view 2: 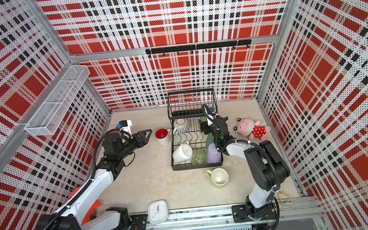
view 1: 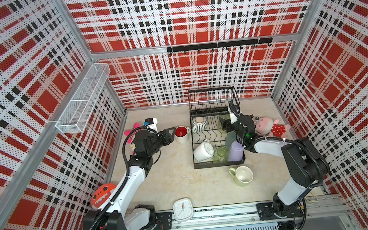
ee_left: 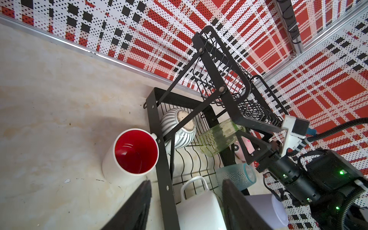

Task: Load cups into a dish rack
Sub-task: Place the cup on the dish rack.

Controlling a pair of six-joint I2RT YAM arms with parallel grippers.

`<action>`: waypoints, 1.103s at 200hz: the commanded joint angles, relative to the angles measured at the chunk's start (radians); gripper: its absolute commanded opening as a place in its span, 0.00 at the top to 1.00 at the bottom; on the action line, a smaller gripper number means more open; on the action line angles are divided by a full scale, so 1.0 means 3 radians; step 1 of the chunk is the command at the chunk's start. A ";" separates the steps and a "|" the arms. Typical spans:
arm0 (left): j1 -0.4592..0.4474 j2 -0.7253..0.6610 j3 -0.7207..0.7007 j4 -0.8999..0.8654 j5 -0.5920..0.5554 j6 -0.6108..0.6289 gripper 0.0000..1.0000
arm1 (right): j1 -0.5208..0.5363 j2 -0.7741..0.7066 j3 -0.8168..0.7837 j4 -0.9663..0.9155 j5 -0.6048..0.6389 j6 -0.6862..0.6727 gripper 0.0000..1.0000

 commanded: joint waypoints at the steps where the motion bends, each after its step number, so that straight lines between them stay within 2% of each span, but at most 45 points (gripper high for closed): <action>1: 0.0033 -0.0034 -0.0010 0.0074 0.0049 0.0012 0.39 | -0.0027 -0.0226 0.0008 -0.0299 -0.0318 0.0066 0.19; 45: 0.0040 -0.0036 -0.0046 0.0085 0.0059 0.0004 0.39 | -0.0082 -0.0491 -0.0077 -0.0636 -0.0337 0.0107 0.19; 58: 0.0042 -0.0040 -0.0046 0.0079 0.0066 0.0010 0.39 | -0.0132 -0.0565 -0.0099 -0.0763 -0.0433 0.0107 0.22; 66: 0.0045 -0.0045 -0.0051 0.0074 0.0064 0.0015 0.39 | -0.0171 -0.0599 -0.0122 -0.0811 -0.0531 0.0101 0.27; 98: 0.0052 -0.0037 -0.0081 0.0120 0.0066 0.0001 0.39 | -0.0340 -0.0559 -0.0118 -0.0957 -0.1030 0.0126 0.72; 118: 0.0056 -0.0012 -0.0098 0.0167 0.0087 -0.0029 0.39 | -0.0357 -0.0424 -0.0046 -0.1001 -0.1256 0.0123 0.88; 165: 0.0051 0.0000 -0.0118 0.0205 0.0110 -0.0077 0.40 | -0.0379 -0.0100 -0.0125 -0.0285 -0.1478 0.0449 0.91; 186: 0.0052 -0.0008 -0.0127 0.0191 0.0115 -0.0067 0.40 | -0.0396 0.0024 -0.0162 0.0027 -0.1420 0.0588 0.93; 203: 0.0050 0.0004 -0.0133 0.0189 0.0108 -0.0064 0.40 | -0.0402 0.0067 -0.0172 0.0091 -0.1299 0.0568 0.98; 220: 0.0056 0.0029 -0.0148 0.0211 0.0110 -0.0082 0.40 | -0.0415 0.0010 -0.0295 0.0244 -0.1243 0.0571 0.98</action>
